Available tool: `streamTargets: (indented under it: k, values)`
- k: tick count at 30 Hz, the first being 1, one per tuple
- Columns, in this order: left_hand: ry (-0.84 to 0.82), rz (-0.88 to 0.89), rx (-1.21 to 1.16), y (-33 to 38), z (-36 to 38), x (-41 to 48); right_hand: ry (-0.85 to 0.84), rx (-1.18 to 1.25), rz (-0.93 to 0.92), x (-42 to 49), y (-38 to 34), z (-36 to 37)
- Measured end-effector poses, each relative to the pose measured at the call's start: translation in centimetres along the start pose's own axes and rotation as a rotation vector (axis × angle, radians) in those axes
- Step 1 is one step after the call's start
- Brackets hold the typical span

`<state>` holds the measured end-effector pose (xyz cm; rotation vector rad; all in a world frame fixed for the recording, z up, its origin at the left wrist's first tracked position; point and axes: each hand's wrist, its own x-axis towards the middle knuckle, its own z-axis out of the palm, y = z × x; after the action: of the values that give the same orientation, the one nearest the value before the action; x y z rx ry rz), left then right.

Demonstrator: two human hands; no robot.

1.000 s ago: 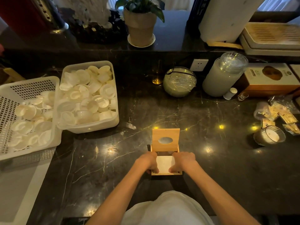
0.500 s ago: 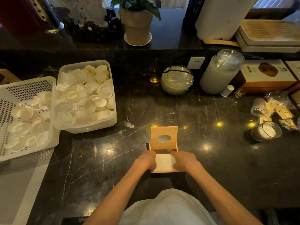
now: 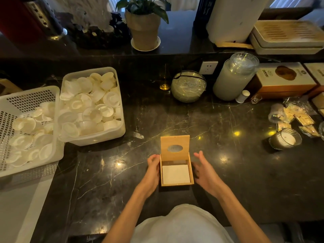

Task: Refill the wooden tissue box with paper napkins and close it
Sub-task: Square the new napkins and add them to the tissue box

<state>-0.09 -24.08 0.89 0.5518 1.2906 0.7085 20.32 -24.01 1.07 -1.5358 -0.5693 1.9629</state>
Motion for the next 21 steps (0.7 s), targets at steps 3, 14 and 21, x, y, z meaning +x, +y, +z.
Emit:
streamTargets:
  k: [3,14,21]
  values:
    - [-0.136,-0.083,-0.137,0.1,0.3,-0.3,-0.114,0.064,0.023,0.4,-0.2,0.6]
    - [-0.180,-0.072,-0.110,-0.8,0.2,0.3,-0.146,-0.052,0.048,1.2,0.4,0.0]
    - [-0.193,-0.081,-0.118,1.8,-0.7,2.5,-0.160,-0.124,0.000,2.7,-2.2,0.8]
